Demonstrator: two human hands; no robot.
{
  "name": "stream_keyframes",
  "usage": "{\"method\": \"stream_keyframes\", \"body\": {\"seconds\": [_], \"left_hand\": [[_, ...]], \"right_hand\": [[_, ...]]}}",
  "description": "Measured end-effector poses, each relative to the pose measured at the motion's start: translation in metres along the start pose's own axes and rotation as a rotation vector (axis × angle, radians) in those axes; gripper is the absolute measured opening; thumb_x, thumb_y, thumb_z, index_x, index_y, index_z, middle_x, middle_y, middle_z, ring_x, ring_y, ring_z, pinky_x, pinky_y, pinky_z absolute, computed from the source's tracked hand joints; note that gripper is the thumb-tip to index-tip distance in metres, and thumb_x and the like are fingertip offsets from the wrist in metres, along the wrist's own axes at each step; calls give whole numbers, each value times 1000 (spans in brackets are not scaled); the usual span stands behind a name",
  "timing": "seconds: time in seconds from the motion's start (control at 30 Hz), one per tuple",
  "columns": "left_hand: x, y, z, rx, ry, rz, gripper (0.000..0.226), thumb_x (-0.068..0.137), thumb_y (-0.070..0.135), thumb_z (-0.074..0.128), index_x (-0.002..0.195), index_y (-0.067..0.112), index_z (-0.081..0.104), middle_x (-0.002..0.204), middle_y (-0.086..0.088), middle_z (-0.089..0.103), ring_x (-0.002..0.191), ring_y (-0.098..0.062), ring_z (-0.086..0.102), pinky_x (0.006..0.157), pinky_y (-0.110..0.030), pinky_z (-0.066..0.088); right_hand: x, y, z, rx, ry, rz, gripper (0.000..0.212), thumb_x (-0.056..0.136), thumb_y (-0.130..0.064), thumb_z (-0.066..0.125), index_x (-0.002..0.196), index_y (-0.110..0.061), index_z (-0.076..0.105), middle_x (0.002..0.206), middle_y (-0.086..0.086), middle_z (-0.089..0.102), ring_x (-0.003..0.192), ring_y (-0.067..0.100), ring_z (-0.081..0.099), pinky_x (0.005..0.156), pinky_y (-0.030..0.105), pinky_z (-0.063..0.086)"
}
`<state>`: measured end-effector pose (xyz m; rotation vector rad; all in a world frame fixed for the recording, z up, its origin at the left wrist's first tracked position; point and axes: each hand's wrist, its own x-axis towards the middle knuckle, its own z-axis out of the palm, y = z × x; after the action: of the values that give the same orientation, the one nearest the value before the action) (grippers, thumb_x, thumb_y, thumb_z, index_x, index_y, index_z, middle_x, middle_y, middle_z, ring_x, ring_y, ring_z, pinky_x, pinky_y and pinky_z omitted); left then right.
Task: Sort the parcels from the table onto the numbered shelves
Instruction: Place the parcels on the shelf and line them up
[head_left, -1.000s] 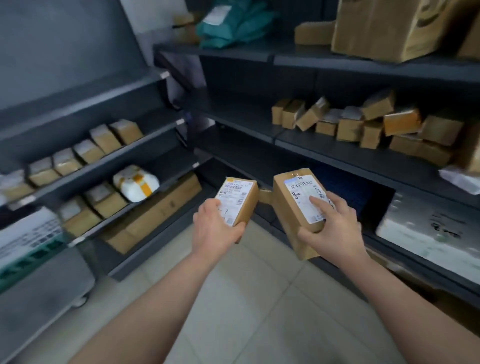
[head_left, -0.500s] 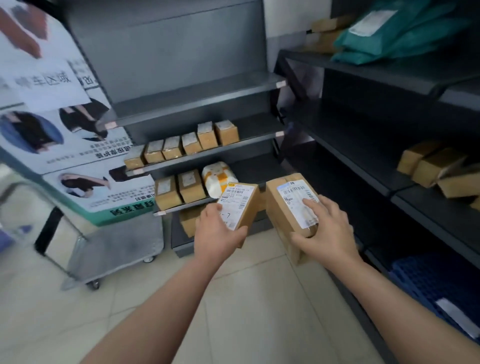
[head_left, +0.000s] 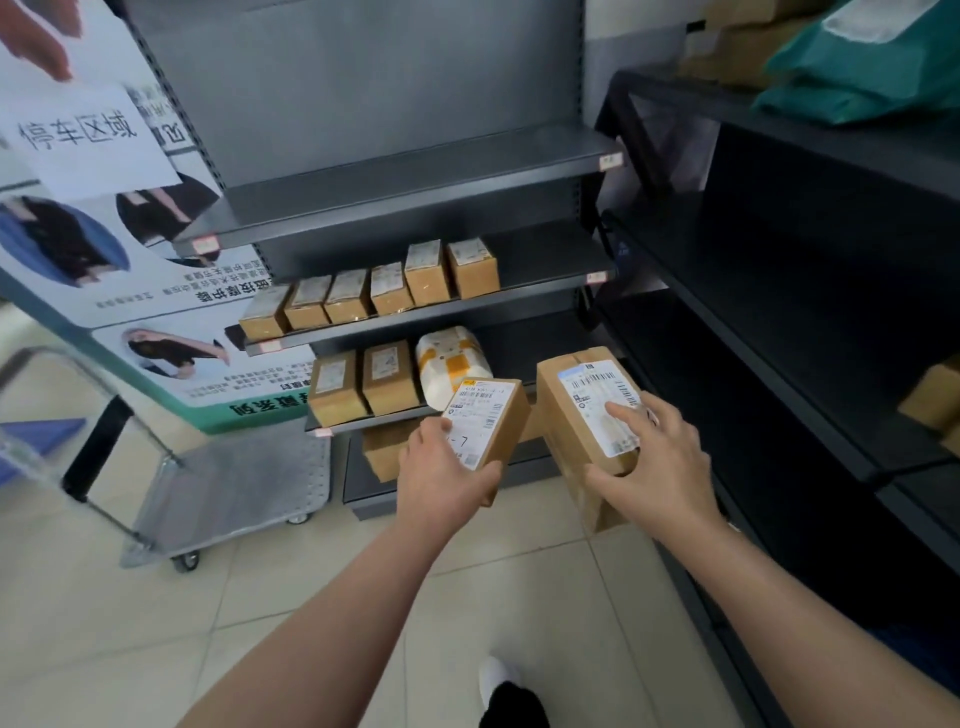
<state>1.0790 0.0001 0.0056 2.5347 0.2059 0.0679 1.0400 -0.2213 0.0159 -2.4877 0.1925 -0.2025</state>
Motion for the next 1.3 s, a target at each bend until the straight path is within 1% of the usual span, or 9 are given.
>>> {"method": "stream_keyframes", "body": {"seconds": [0.23,0.37,0.5,0.53,0.67,0.97,1.13,1.23,1.3], "left_hand": [[132,32,29,-35,-97,78,84,62,51,75,131,25,34,128,-2,48,113,-23,49,86,-44,55],[199,56,39,8,-109,136,81,66,48,75,132,21,37,127,-3,46,116,-24,45,92,-43,50],[251,73,49,27,-152,133,81,67,48,75,133,22,38,127,-2,48,117,-23,46,67,-24,45],[262,76,53,39,-156,126,81,67,49,75,133,22,38,127,-1,48,116,-23,46,67,-24,44],[307,93,71,81,-136,108,80,67,50,73,133,22,38,128,-2,48,117,-23,46,90,-39,48],[401,150,116,198,-109,74,82,69,52,73,136,24,35,130,-4,49,118,-26,48,90,-45,50],[438,178,139,402,23,109,80,79,62,63,141,23,33,147,-8,33,128,-35,39,94,-47,44],[450,181,155,524,-170,98,94,79,71,57,150,17,25,156,-11,19,137,-38,27,104,-47,37],[447,178,168,535,-313,130,99,80,66,61,153,15,17,159,-10,10,138,-37,22,109,-46,33]], "right_hand": [[97,7,12,-46,43,67,77,70,-47,71,141,-37,41,151,-9,21,136,19,22,110,45,25],[155,-1,20,-45,99,97,76,70,-46,71,140,-35,44,151,-6,22,135,21,25,109,46,27],[204,0,29,-46,107,126,74,71,-45,72,139,-34,45,150,-4,23,135,22,24,110,47,26],[216,2,31,-49,104,129,74,71,-45,72,139,-34,46,150,-4,24,135,22,24,110,47,26],[265,16,37,-45,101,129,72,70,-43,72,137,-33,48,149,-4,25,135,22,24,108,47,27],[374,58,27,-6,41,127,72,67,-42,75,134,-33,51,148,-6,27,134,23,27,109,46,27],[404,79,21,21,21,124,70,66,-40,75,132,-35,53,148,-8,28,134,21,27,109,44,28],[417,90,18,5,-7,102,71,65,-42,74,132,-35,53,147,-8,28,134,21,28,110,45,29],[421,95,16,-2,-13,98,71,65,-41,74,133,-35,53,147,-8,28,134,22,28,109,44,28]]}}
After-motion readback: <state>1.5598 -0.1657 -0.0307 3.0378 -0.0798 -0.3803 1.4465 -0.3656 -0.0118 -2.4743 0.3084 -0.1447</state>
